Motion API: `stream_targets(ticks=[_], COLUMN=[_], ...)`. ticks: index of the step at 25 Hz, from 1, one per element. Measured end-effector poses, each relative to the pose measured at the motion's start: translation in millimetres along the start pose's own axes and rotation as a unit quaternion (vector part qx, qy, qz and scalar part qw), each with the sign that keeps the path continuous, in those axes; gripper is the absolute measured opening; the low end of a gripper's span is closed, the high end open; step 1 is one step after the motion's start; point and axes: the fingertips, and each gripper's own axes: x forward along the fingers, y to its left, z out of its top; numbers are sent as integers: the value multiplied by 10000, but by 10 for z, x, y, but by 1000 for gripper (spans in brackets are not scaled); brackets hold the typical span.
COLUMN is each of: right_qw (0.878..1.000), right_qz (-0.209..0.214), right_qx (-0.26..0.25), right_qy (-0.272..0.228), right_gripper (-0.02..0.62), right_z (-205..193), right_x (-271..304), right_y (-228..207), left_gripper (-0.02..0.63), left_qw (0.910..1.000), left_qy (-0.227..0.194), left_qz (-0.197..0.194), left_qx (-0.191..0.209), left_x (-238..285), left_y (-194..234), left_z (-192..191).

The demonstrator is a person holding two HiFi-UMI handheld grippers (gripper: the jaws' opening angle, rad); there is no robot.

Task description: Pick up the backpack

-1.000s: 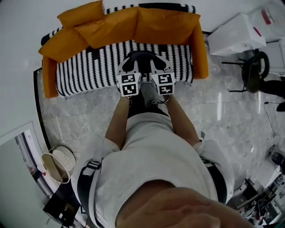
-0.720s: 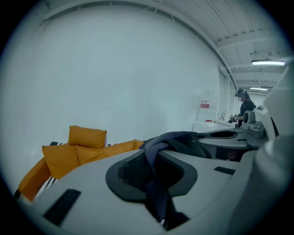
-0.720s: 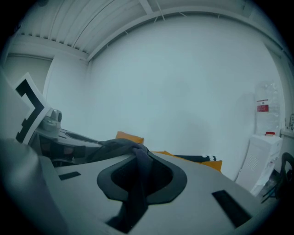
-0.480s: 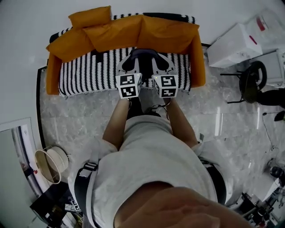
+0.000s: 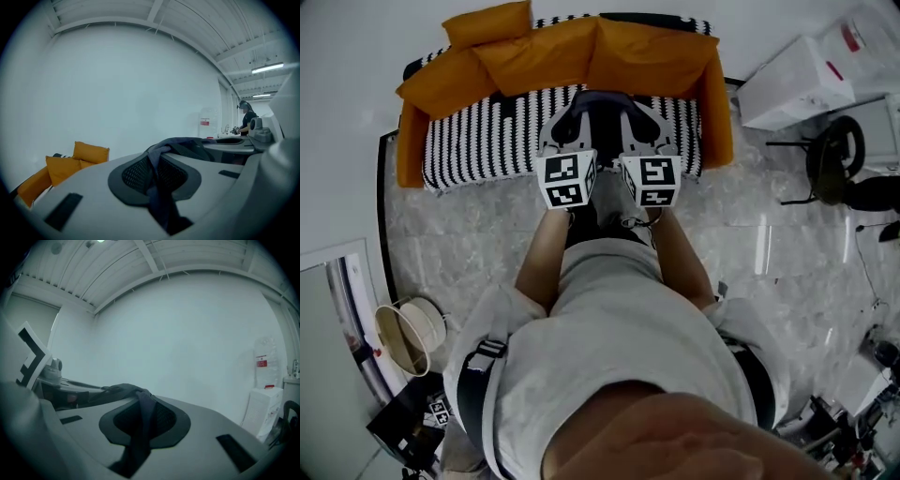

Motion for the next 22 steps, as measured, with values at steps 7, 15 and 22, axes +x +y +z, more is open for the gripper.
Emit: stream_targets(ticks=[7, 15, 22], right_qw=[9999, 9999, 9999], right_qz=[-78, -140, -105], right_qx=[-59, -68, -113], right_qy=[56, 28, -77], right_gripper=[66, 66, 66], right_z=[-58, -72, 48], right_x=[-181, -239, -265], right_y=[-63, -120, -111], left_gripper=[60, 60, 60], left_qw=[10000, 9999, 9998], left_qy=[9, -30, -152], left_qz=[-32, -71, -23], left_qx=[-26, 80, 134], left_x=[-77, -100, -128], left_y=[-180, -267, -271], left_z=[-63, -55, 68])
